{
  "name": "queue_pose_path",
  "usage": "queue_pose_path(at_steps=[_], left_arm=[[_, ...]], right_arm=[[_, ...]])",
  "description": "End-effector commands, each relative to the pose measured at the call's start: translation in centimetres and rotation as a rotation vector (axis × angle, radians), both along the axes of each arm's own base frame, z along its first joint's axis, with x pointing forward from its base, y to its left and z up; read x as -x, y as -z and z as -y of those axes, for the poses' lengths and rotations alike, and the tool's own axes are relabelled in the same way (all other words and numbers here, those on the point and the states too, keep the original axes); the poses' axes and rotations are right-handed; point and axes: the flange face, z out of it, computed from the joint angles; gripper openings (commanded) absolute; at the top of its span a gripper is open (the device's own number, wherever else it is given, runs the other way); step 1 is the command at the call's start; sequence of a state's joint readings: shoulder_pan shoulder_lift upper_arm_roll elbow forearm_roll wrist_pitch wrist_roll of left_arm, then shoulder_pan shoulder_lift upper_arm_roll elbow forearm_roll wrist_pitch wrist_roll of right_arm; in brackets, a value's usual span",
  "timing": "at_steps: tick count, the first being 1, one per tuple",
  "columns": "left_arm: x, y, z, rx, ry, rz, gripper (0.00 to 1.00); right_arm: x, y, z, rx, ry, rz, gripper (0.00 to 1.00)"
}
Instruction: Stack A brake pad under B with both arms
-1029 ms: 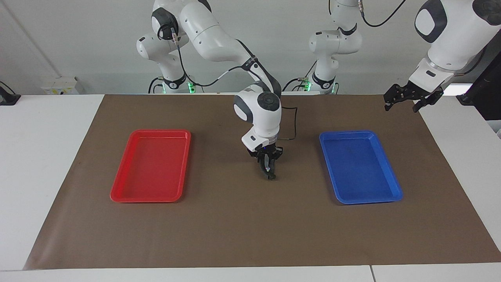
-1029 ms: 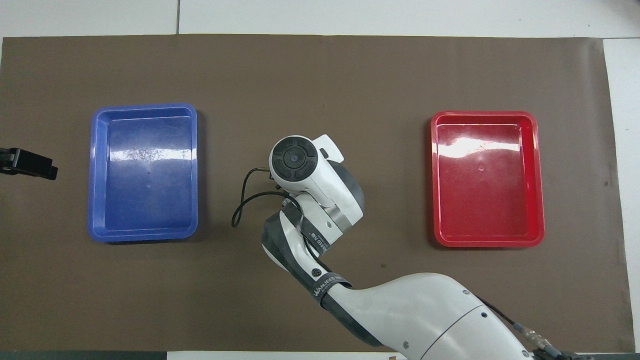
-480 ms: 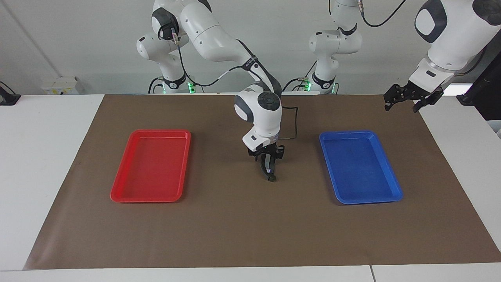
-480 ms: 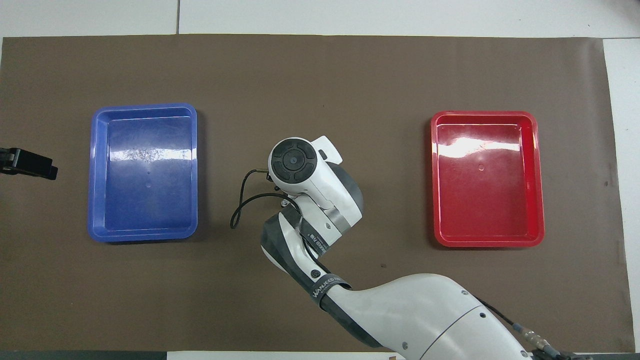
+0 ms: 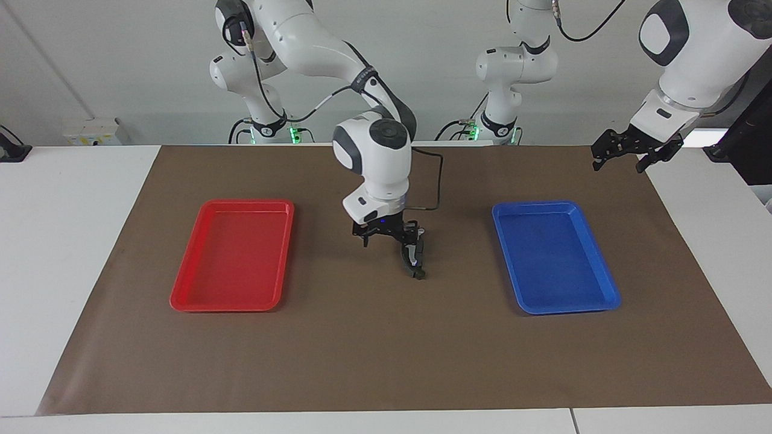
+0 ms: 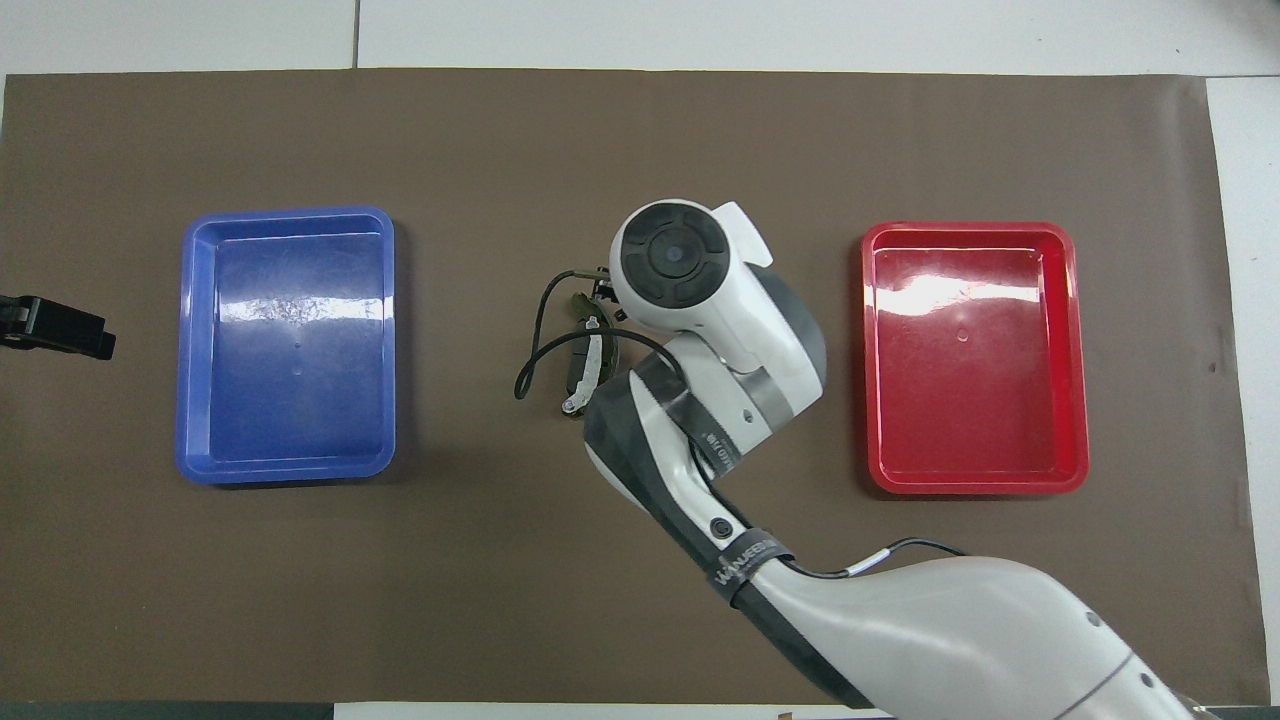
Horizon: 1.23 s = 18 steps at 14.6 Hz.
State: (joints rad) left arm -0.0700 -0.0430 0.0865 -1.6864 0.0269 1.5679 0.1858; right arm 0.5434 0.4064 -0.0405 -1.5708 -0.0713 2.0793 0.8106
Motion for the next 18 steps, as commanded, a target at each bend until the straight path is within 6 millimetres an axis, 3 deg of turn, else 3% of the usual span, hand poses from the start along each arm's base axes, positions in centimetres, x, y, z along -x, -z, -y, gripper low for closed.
queue_pose_path(at_steps=[1,4,10,13,18], left_arm=[[0.4,-0.5,-0.1,-0.020,-0.009,-0.004,0.99],[0.3,-0.4,-0.1,-0.020,-0.010,-0.004,0.99],[0.4,-0.5,-0.1,-0.020,-0.009,-0.004,0.99],[0.3,-0.5,-0.1,-0.020,-0.010,-0.003,0.99],[0.3,-0.5,-0.1,-0.020,-0.009,-0.003,0.99]], right_arm=[[-0.9,-4.6,8.8,0.021,-0.007,0.003,1.00],[-1.5,-8.6,17.2,0.046,-0.047,-0.017,1.00],[0.8,-13.8,28.8,0.049,-0.029,-0.104,1.00],[2.6,-16.3,32.7,0.047,-0.055,-0.123,1.00],[6.2,-20.9,33.8,-0.001,-0.039,-0.152,1.00]])
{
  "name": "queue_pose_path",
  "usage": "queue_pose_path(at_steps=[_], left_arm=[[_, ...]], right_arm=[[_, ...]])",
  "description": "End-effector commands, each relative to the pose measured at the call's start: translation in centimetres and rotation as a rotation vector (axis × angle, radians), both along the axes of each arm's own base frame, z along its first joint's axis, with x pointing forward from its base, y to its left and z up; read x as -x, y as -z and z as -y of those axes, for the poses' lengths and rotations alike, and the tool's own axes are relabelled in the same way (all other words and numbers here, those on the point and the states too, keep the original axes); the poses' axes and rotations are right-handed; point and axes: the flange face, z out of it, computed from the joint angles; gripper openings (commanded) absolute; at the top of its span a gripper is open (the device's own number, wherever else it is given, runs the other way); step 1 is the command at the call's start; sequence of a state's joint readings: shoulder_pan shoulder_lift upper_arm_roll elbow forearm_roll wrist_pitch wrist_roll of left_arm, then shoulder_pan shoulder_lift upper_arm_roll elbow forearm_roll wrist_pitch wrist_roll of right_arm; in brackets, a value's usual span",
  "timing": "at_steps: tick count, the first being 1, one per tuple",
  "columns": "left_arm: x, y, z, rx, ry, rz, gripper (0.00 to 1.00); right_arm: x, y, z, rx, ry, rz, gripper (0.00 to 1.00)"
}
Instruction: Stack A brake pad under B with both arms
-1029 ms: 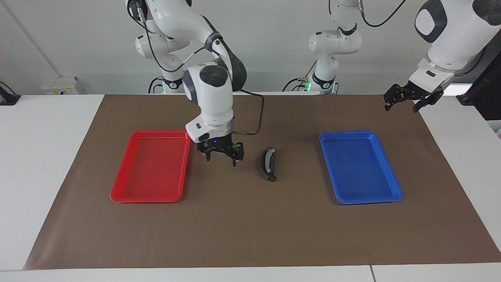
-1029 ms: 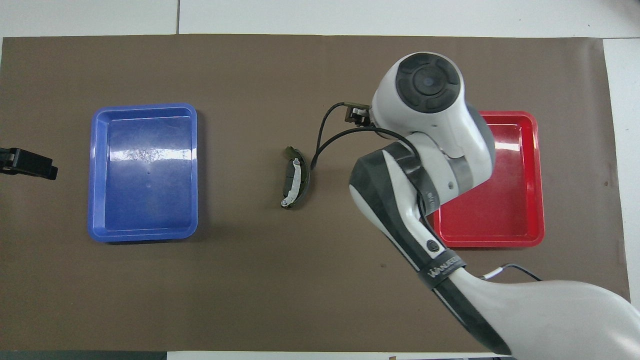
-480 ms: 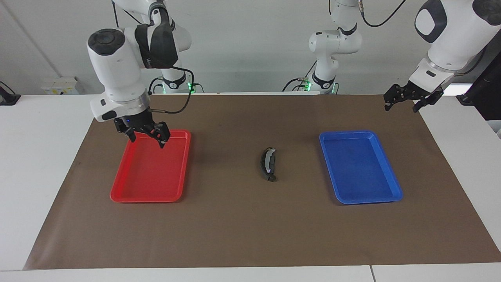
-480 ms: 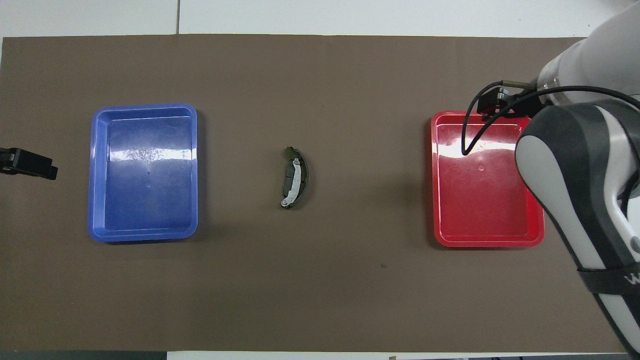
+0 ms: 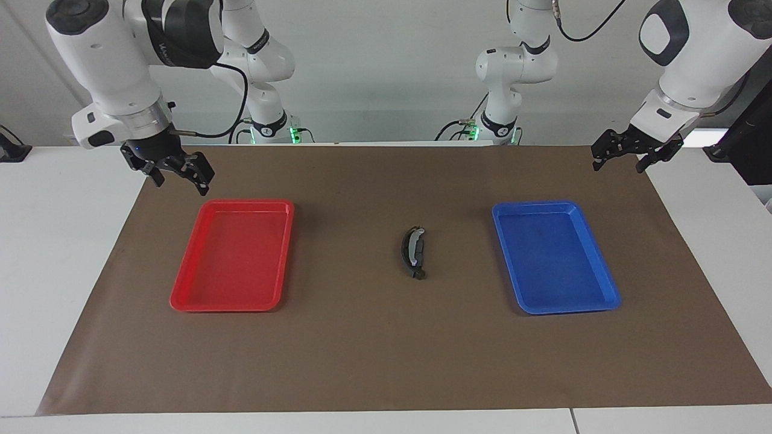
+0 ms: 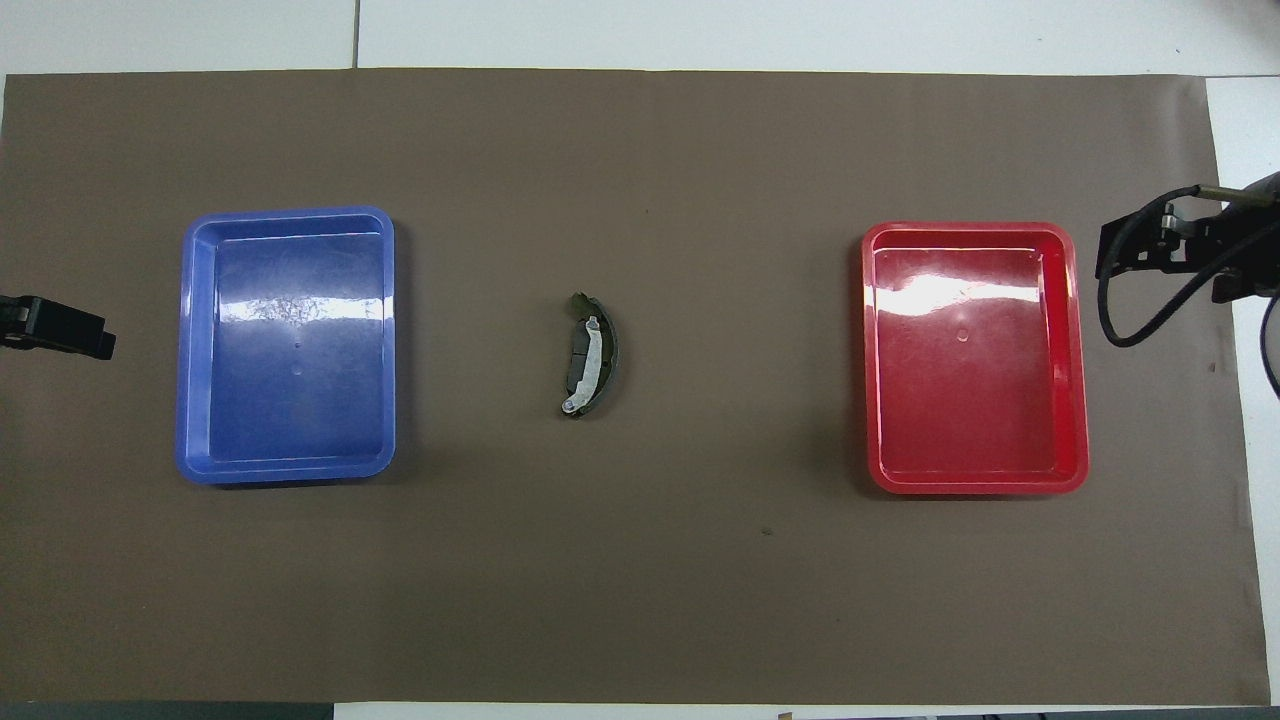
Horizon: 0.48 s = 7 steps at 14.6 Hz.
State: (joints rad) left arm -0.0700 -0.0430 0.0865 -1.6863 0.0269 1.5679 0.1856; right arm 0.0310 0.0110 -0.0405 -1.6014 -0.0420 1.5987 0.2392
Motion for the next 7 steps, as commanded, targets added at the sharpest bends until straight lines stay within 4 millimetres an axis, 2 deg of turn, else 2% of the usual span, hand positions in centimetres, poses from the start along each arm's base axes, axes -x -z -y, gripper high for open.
queue_pose_path(at_steps=[1,5,7], left_arm=[[0.4,-0.5,-0.1,-0.020,-0.009,-0.004,0.99],[0.4,-0.5,-0.1,-0.020,-0.009,-0.004,0.99],[0.3,-0.5,-0.1,-0.020,-0.009,-0.003,0.99]], right_arm=[[2.9,-2.6,-0.3,-0.028,-0.018,-0.019,1.00],[3.5,-2.2,-1.4,-0.049,-0.038,-0.025,1.00],[3.1,-2.3,-1.4,-0.049,-0.131,-0.013,1.00]])
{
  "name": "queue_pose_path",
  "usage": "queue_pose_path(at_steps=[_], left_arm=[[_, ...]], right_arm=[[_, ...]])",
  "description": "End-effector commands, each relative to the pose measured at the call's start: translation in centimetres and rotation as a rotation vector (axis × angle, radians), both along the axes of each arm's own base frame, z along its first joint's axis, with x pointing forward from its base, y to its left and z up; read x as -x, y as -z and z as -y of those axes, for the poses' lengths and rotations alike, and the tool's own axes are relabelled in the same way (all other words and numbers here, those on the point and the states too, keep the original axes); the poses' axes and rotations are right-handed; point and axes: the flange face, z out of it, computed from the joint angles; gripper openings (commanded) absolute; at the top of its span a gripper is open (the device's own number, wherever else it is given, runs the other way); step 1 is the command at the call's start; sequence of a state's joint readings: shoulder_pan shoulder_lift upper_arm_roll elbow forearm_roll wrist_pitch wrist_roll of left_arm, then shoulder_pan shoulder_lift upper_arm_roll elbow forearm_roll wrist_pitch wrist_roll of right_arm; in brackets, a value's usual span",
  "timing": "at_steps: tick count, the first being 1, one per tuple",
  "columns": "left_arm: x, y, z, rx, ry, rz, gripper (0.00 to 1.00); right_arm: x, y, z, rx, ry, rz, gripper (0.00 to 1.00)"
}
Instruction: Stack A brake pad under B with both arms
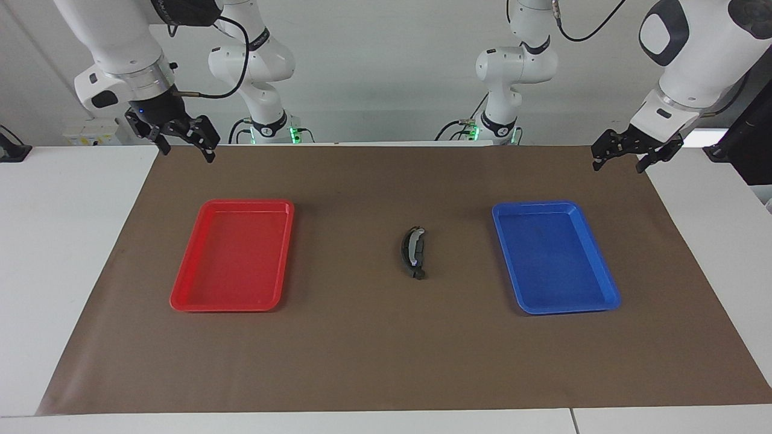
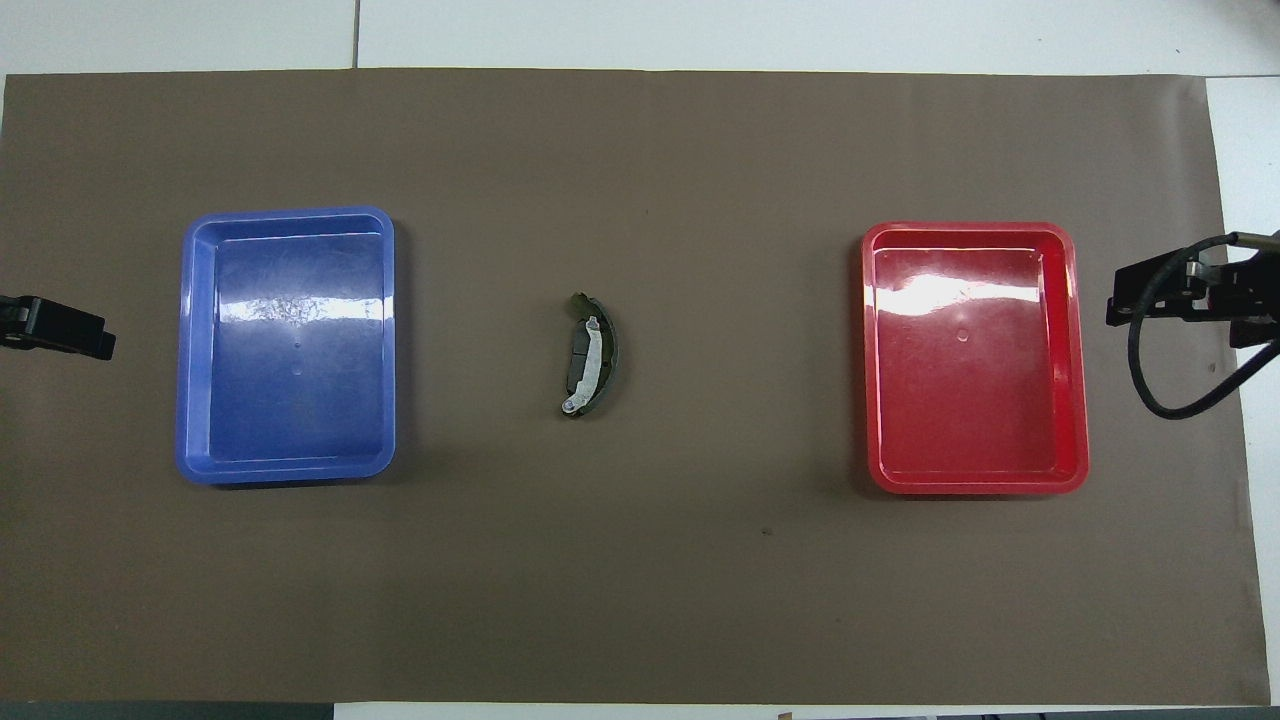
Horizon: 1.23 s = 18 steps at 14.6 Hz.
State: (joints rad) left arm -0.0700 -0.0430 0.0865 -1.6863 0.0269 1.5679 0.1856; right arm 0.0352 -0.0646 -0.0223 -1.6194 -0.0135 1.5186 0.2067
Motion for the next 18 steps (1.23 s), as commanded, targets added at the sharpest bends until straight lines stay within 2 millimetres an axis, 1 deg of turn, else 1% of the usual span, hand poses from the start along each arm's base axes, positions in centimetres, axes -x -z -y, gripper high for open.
queue_pose_path(at_steps=[1,5,9,14,16,17,18], left_arm=[[0.31,-0.45,-0.07,-0.020,-0.009,-0.004,0.99],[0.35,-0.53,-0.07,-0.020,-0.009,-0.003,0.99],[0.35,-0.53,-0.07,-0.020,-0.009,-0.003,0.99],[0.35,-0.53,-0.07,-0.020,-0.009,-0.003,0.99],[0.31,-0.45,-0.07,-0.020,-0.009,-0.004,0.99],[0.35,-0.53,-0.07,-0.020,-0.009,-0.003,0.99],[0.35,-0.53,-0.07,-0.020,-0.010,-0.003,0.99]], right_arm=[[-0.08,-0.16,0.35,-0.019,-0.120,0.018,1.00],[-0.36,-0.23,1.35,-0.018,-0.121,0.020,1.00],[-0.25,-0.14,0.77,-0.005,-0.140,0.008,1.00],[-0.18,-0.15,1.34,0.030,-0.196,0.002,1.00],[0.10,-0.14,1.03,0.015,-0.182,-0.017,1.00],[0.12,-0.63,1.24,0.012,-0.179,-0.013,1.00],[0.07,-0.63,1.32,0.011,-0.177,-0.023,1.00]])
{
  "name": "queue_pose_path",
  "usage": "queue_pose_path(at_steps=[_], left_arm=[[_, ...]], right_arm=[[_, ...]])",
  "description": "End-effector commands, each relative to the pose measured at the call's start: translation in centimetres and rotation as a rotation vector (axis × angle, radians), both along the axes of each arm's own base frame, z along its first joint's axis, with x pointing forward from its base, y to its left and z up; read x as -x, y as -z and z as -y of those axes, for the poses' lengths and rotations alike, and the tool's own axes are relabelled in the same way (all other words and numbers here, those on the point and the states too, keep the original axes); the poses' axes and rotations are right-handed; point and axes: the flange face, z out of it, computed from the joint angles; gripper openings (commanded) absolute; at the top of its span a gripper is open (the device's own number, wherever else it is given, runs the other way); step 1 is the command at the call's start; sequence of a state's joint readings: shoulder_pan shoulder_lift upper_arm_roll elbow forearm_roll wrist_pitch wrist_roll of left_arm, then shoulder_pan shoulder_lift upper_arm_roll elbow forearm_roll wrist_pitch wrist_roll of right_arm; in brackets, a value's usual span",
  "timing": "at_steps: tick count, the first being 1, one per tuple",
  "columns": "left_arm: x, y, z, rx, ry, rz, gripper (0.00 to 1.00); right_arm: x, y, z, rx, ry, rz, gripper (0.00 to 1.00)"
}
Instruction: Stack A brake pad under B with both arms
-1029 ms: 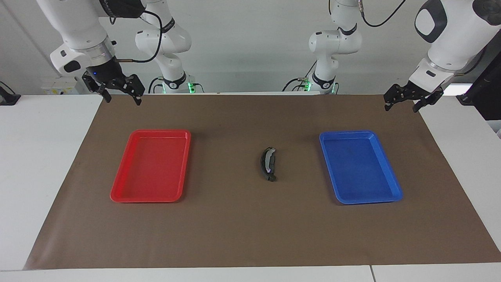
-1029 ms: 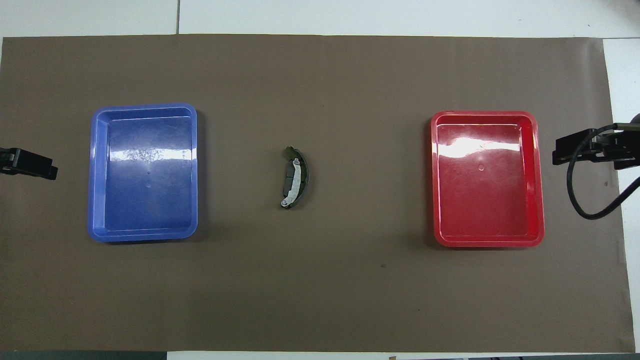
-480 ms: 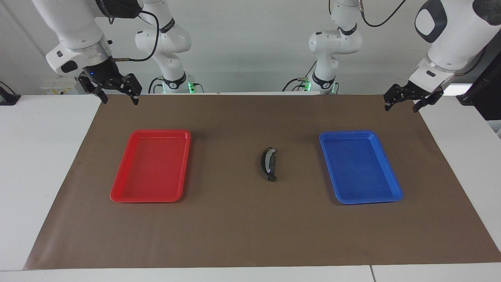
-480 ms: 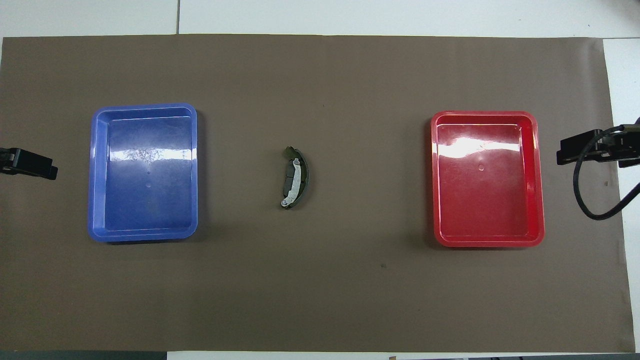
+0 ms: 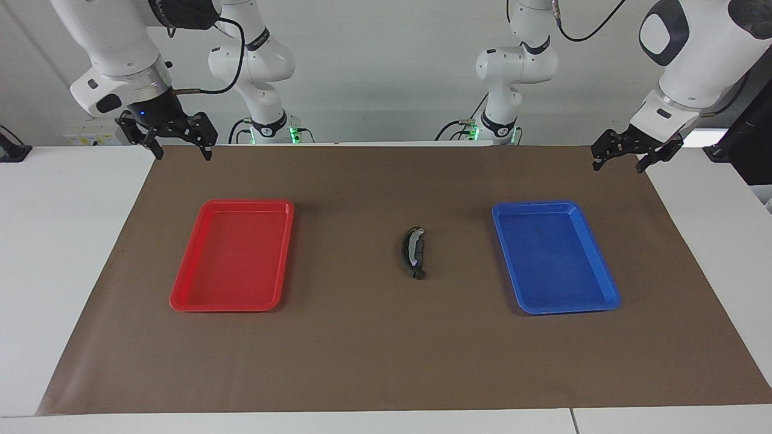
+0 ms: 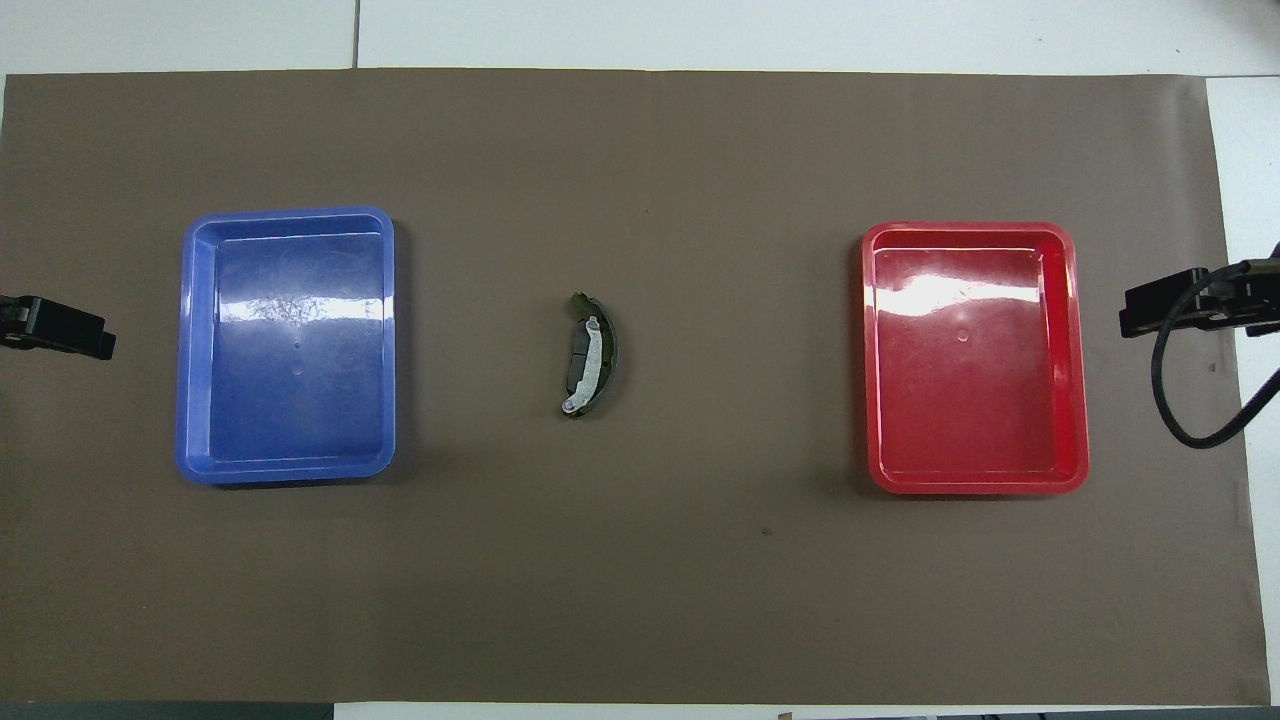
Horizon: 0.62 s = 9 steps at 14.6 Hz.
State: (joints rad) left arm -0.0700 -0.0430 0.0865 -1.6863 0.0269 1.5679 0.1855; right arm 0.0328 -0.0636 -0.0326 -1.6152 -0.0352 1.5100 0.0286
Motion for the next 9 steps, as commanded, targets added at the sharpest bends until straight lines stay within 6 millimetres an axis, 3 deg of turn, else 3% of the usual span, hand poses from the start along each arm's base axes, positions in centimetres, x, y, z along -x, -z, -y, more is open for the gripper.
queue_pose_path(at_steps=[1,9], left_arm=[[0.35,-0.53,-0.07,-0.020,-0.009,-0.003,0.99],[0.35,-0.53,-0.07,-0.020,-0.010,-0.003,0.99]], right_arm=[[0.00,-0.64,0.68,0.002,-0.012,-0.011,1.00],[-0.04,-0.54,0.92,0.009,-0.006,-0.010,1.00]])
